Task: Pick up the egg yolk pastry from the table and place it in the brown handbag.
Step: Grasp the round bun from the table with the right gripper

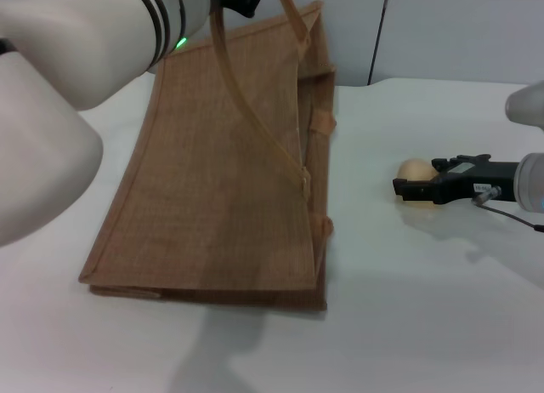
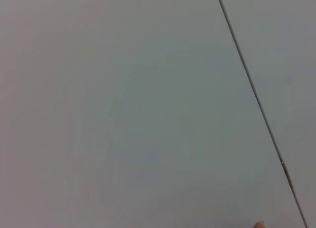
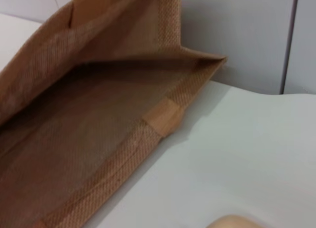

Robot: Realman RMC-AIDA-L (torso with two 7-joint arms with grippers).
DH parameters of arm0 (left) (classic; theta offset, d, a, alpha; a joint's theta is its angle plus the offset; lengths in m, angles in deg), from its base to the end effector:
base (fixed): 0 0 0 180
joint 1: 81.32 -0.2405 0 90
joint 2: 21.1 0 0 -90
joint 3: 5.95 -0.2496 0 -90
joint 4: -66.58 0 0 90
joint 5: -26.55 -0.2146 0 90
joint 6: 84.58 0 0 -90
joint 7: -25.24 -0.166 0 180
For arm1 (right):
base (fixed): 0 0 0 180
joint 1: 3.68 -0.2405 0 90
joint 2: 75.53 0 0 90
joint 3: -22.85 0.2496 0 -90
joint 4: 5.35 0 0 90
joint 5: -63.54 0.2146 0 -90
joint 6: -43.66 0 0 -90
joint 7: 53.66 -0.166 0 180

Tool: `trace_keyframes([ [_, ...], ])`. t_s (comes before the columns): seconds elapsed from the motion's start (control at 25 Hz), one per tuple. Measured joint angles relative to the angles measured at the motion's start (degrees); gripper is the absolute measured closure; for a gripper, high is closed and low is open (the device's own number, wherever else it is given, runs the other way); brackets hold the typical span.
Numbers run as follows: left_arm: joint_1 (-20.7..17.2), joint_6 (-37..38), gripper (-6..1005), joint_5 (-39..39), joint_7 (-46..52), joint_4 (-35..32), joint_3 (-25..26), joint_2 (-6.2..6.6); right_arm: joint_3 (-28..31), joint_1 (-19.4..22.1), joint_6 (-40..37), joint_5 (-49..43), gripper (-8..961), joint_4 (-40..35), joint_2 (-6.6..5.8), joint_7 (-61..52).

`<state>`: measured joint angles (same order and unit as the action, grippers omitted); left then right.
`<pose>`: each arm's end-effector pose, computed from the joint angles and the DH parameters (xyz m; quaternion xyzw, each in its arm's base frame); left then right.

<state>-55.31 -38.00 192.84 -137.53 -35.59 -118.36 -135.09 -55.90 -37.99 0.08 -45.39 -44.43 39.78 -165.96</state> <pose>-0.0585 0.3966 0.0243 -0.8144 -0.1330 -0.0732 0.5600 0.2603 0.4197 -0.0512 -0.8940 0.3395 0.0582 0.2866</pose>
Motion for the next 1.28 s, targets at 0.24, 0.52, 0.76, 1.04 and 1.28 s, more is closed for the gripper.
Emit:
trace_keyframes([
  [0.24,0.0,0.0,893,0.0,0.0,0.0,0.0,0.0,-0.3,-0.5,-0.5,-0.4,110,0.1,0.01,-0.1],
  [0.52,0.0,0.0,893,0.0,0.0,0.2,0.0,0.0,0.1,-0.5,-0.5,-0.8,157,0.3,-0.14,-2.0],
  [0.76,0.1,0.0,893,0.0,0.0,0.6,0.0,-0.06,0.1,-0.5,-0.4,-1.6,185,0.5,-0.14,-2.1],
  [1.04,0.1,0.0,893,0.0,0.0,0.7,0.0,-0.09,0.1,-0.8,-0.4,-1.7,231,0.8,-0.18,-2.1],
  [1.28,0.1,0.0,894,0.0,0.0,0.7,0.0,-0.09,0.1,-1.2,-0.6,-1.8,301,0.9,-0.25,-2.1],
])
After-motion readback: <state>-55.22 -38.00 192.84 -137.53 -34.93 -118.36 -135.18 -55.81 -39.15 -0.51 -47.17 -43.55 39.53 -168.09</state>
